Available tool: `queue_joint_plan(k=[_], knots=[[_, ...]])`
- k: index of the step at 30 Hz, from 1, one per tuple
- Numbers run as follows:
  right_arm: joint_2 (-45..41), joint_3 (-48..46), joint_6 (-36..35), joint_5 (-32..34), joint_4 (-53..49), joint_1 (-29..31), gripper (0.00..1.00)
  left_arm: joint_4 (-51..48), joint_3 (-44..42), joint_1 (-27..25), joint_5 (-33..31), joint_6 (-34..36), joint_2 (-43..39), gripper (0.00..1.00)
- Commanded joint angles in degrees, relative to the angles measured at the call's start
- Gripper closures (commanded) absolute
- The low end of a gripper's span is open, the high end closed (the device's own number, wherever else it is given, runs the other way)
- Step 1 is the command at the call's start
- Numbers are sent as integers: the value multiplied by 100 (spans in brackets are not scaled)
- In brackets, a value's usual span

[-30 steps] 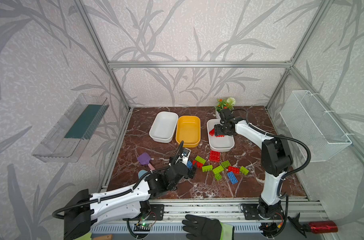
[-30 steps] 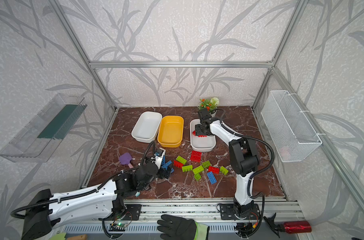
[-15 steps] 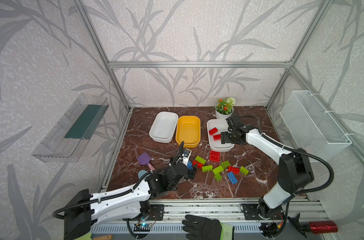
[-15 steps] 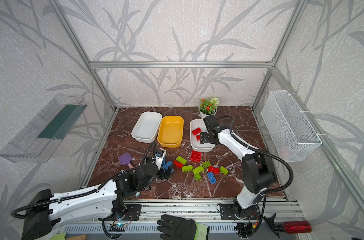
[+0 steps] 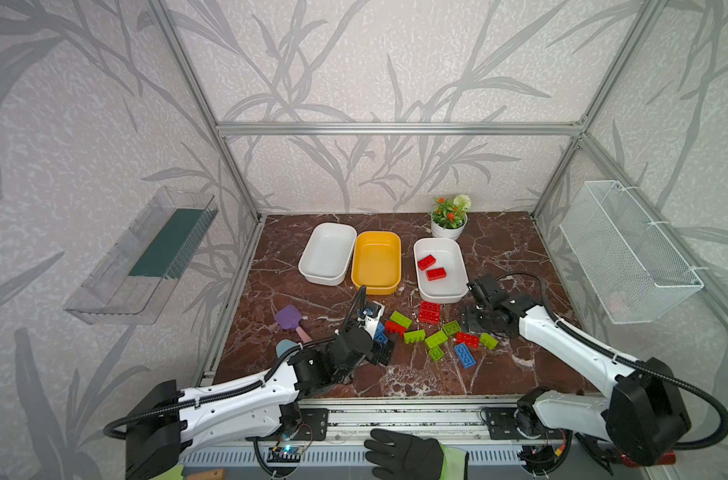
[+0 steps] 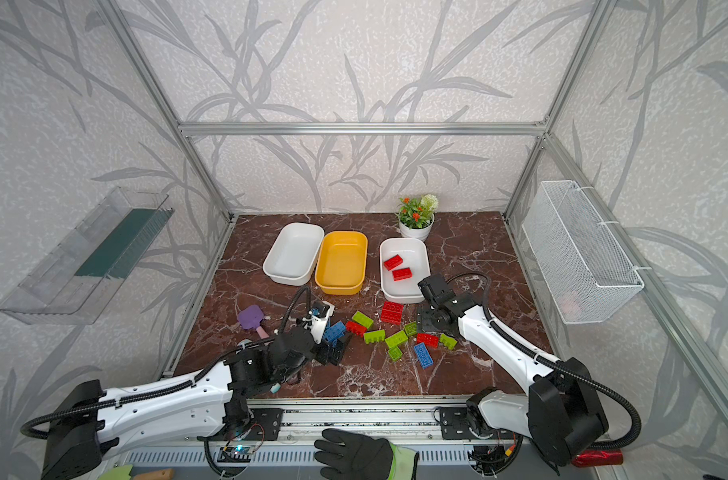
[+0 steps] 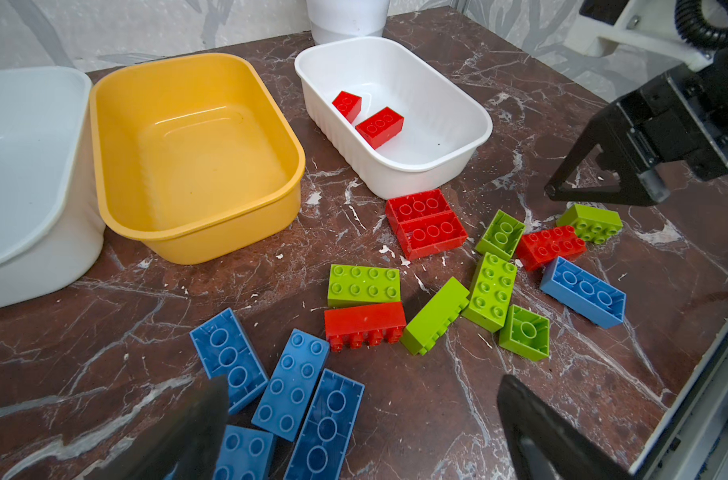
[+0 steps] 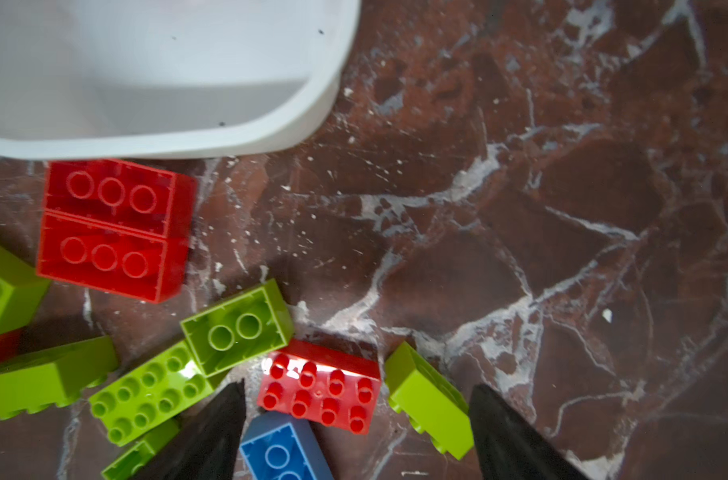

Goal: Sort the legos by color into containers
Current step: 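Lower the right gripper and grasp a lime-green brick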

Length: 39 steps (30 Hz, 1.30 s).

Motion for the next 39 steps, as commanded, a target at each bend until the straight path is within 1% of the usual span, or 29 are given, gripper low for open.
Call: queue_joint_plan(k=[1,6,9,15,20,29,34,38,39], knots=[[-284,-285,448,430,-172,-6,15,40,-64,-33,63,-181,-144,1],[-615,-709,673,603,-47,-75,16,21,-123,-31,48,-204,-286,1],[-743,-896,920,560,84,-209,16,16,-142,-27,48,-187,-331,1],[-973,-1284,1151,84,517,-698,18,47,-152,-26,50,-168,-303,1],[-953,-1486,1159,-381,824,-1059,20,108,-187,-28,30,-136,-268,1],[-869,-1572,1286,-548,989,-1092,24,145,-205,-30,17,-122,-231,1],[-800,-1616,1286,-632,1087,-1092,30,161,-231,-30,7,-131,-239,1],[-729,-1669,1324,-672,1167,-1092,32,156,-240,-33,6,-133,-239,1],[-703,-1693,1330,-667,1211,-1092,34,155,-240,-33,4,-131,-239,1]])
